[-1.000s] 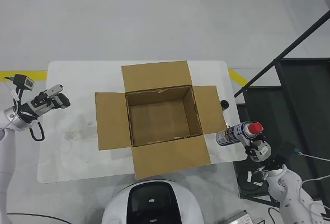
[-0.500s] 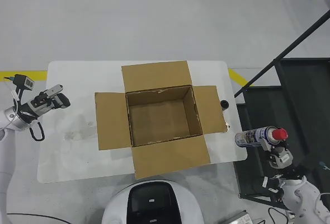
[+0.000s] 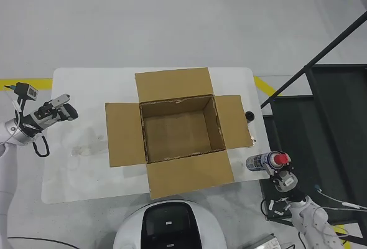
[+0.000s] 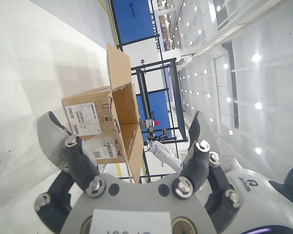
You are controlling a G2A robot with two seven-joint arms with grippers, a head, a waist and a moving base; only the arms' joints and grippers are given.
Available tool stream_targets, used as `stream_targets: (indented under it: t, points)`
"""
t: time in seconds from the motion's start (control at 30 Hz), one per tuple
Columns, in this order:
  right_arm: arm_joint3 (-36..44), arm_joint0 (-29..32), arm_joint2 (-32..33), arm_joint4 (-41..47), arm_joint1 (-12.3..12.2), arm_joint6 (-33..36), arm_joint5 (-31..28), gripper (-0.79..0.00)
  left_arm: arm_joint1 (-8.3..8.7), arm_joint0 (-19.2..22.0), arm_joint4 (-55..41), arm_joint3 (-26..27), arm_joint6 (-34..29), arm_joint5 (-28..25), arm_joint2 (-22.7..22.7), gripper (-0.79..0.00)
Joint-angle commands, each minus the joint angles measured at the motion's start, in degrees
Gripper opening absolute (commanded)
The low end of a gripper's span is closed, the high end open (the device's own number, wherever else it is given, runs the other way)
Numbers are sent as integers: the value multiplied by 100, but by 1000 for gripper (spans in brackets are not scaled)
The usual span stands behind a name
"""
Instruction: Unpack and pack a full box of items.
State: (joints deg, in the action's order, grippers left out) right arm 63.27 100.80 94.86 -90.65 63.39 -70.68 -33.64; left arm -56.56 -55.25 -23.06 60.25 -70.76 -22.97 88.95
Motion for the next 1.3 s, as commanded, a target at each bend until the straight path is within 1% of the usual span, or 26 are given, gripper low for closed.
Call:
stream_targets:
  t: [0.0, 0.17, 0.23, 0.3, 0.43, 0.53, 0.67, 0.97, 1.0, 1.03, 1.07, 1.27]
  points:
    - [-199, -98, -103, 44, 8, -97, 101, -785, 0, 0, 0, 0, 0, 0, 0, 0]
    - [-737, -446, -284, 203, 59, -501, 579, -785, 0, 0, 0, 0, 0, 0, 0, 0]
    - [-922, -597, -370, 163, 80, -540, 784, -785, 0, 0, 0, 0, 0, 0, 0, 0]
    - [-1106, -750, -471, 121, 100, -508, 867, -785, 0, 0, 0, 0, 0, 0, 0, 0]
    - [-1519, -1075, -670, 129, 139, -365, 822, -785, 0, 0, 0, 0, 0, 0, 0, 0]
    - [-1773, -1244, -756, 128, 158, -417, 889, -785, 0, 0, 0, 0, 0, 0, 0, 0]
    - [-2033, -1409, -803, 161, 172, -503, 1006, -785, 0, 0, 0, 0, 0, 0, 0, 0]
    - [-2524, -1767, -1005, 152, 209, -532, 997, -785, 0, 0, 0, 0, 0, 0, 0, 0]
    - [-2567, -1795, -1026, 152, 212, -536, 986, -542, 0, 0, 0, 0, 0, 0, 0, 0]
    - [-2605, -1820, -1044, 154, 214, -540, 975, -139, 0, 0, 0, 0, 0, 0, 0, 0]
    - [-2642, -1842, -1056, 160, 216, -548, 970, 0, 0, 0, 0, 0, 0, 0, 0, 0]
    - [-2773, -1877, -1077, 191, 192, -651, 825, 0, 0, 0, 0, 0, 0, 0, 0, 0]
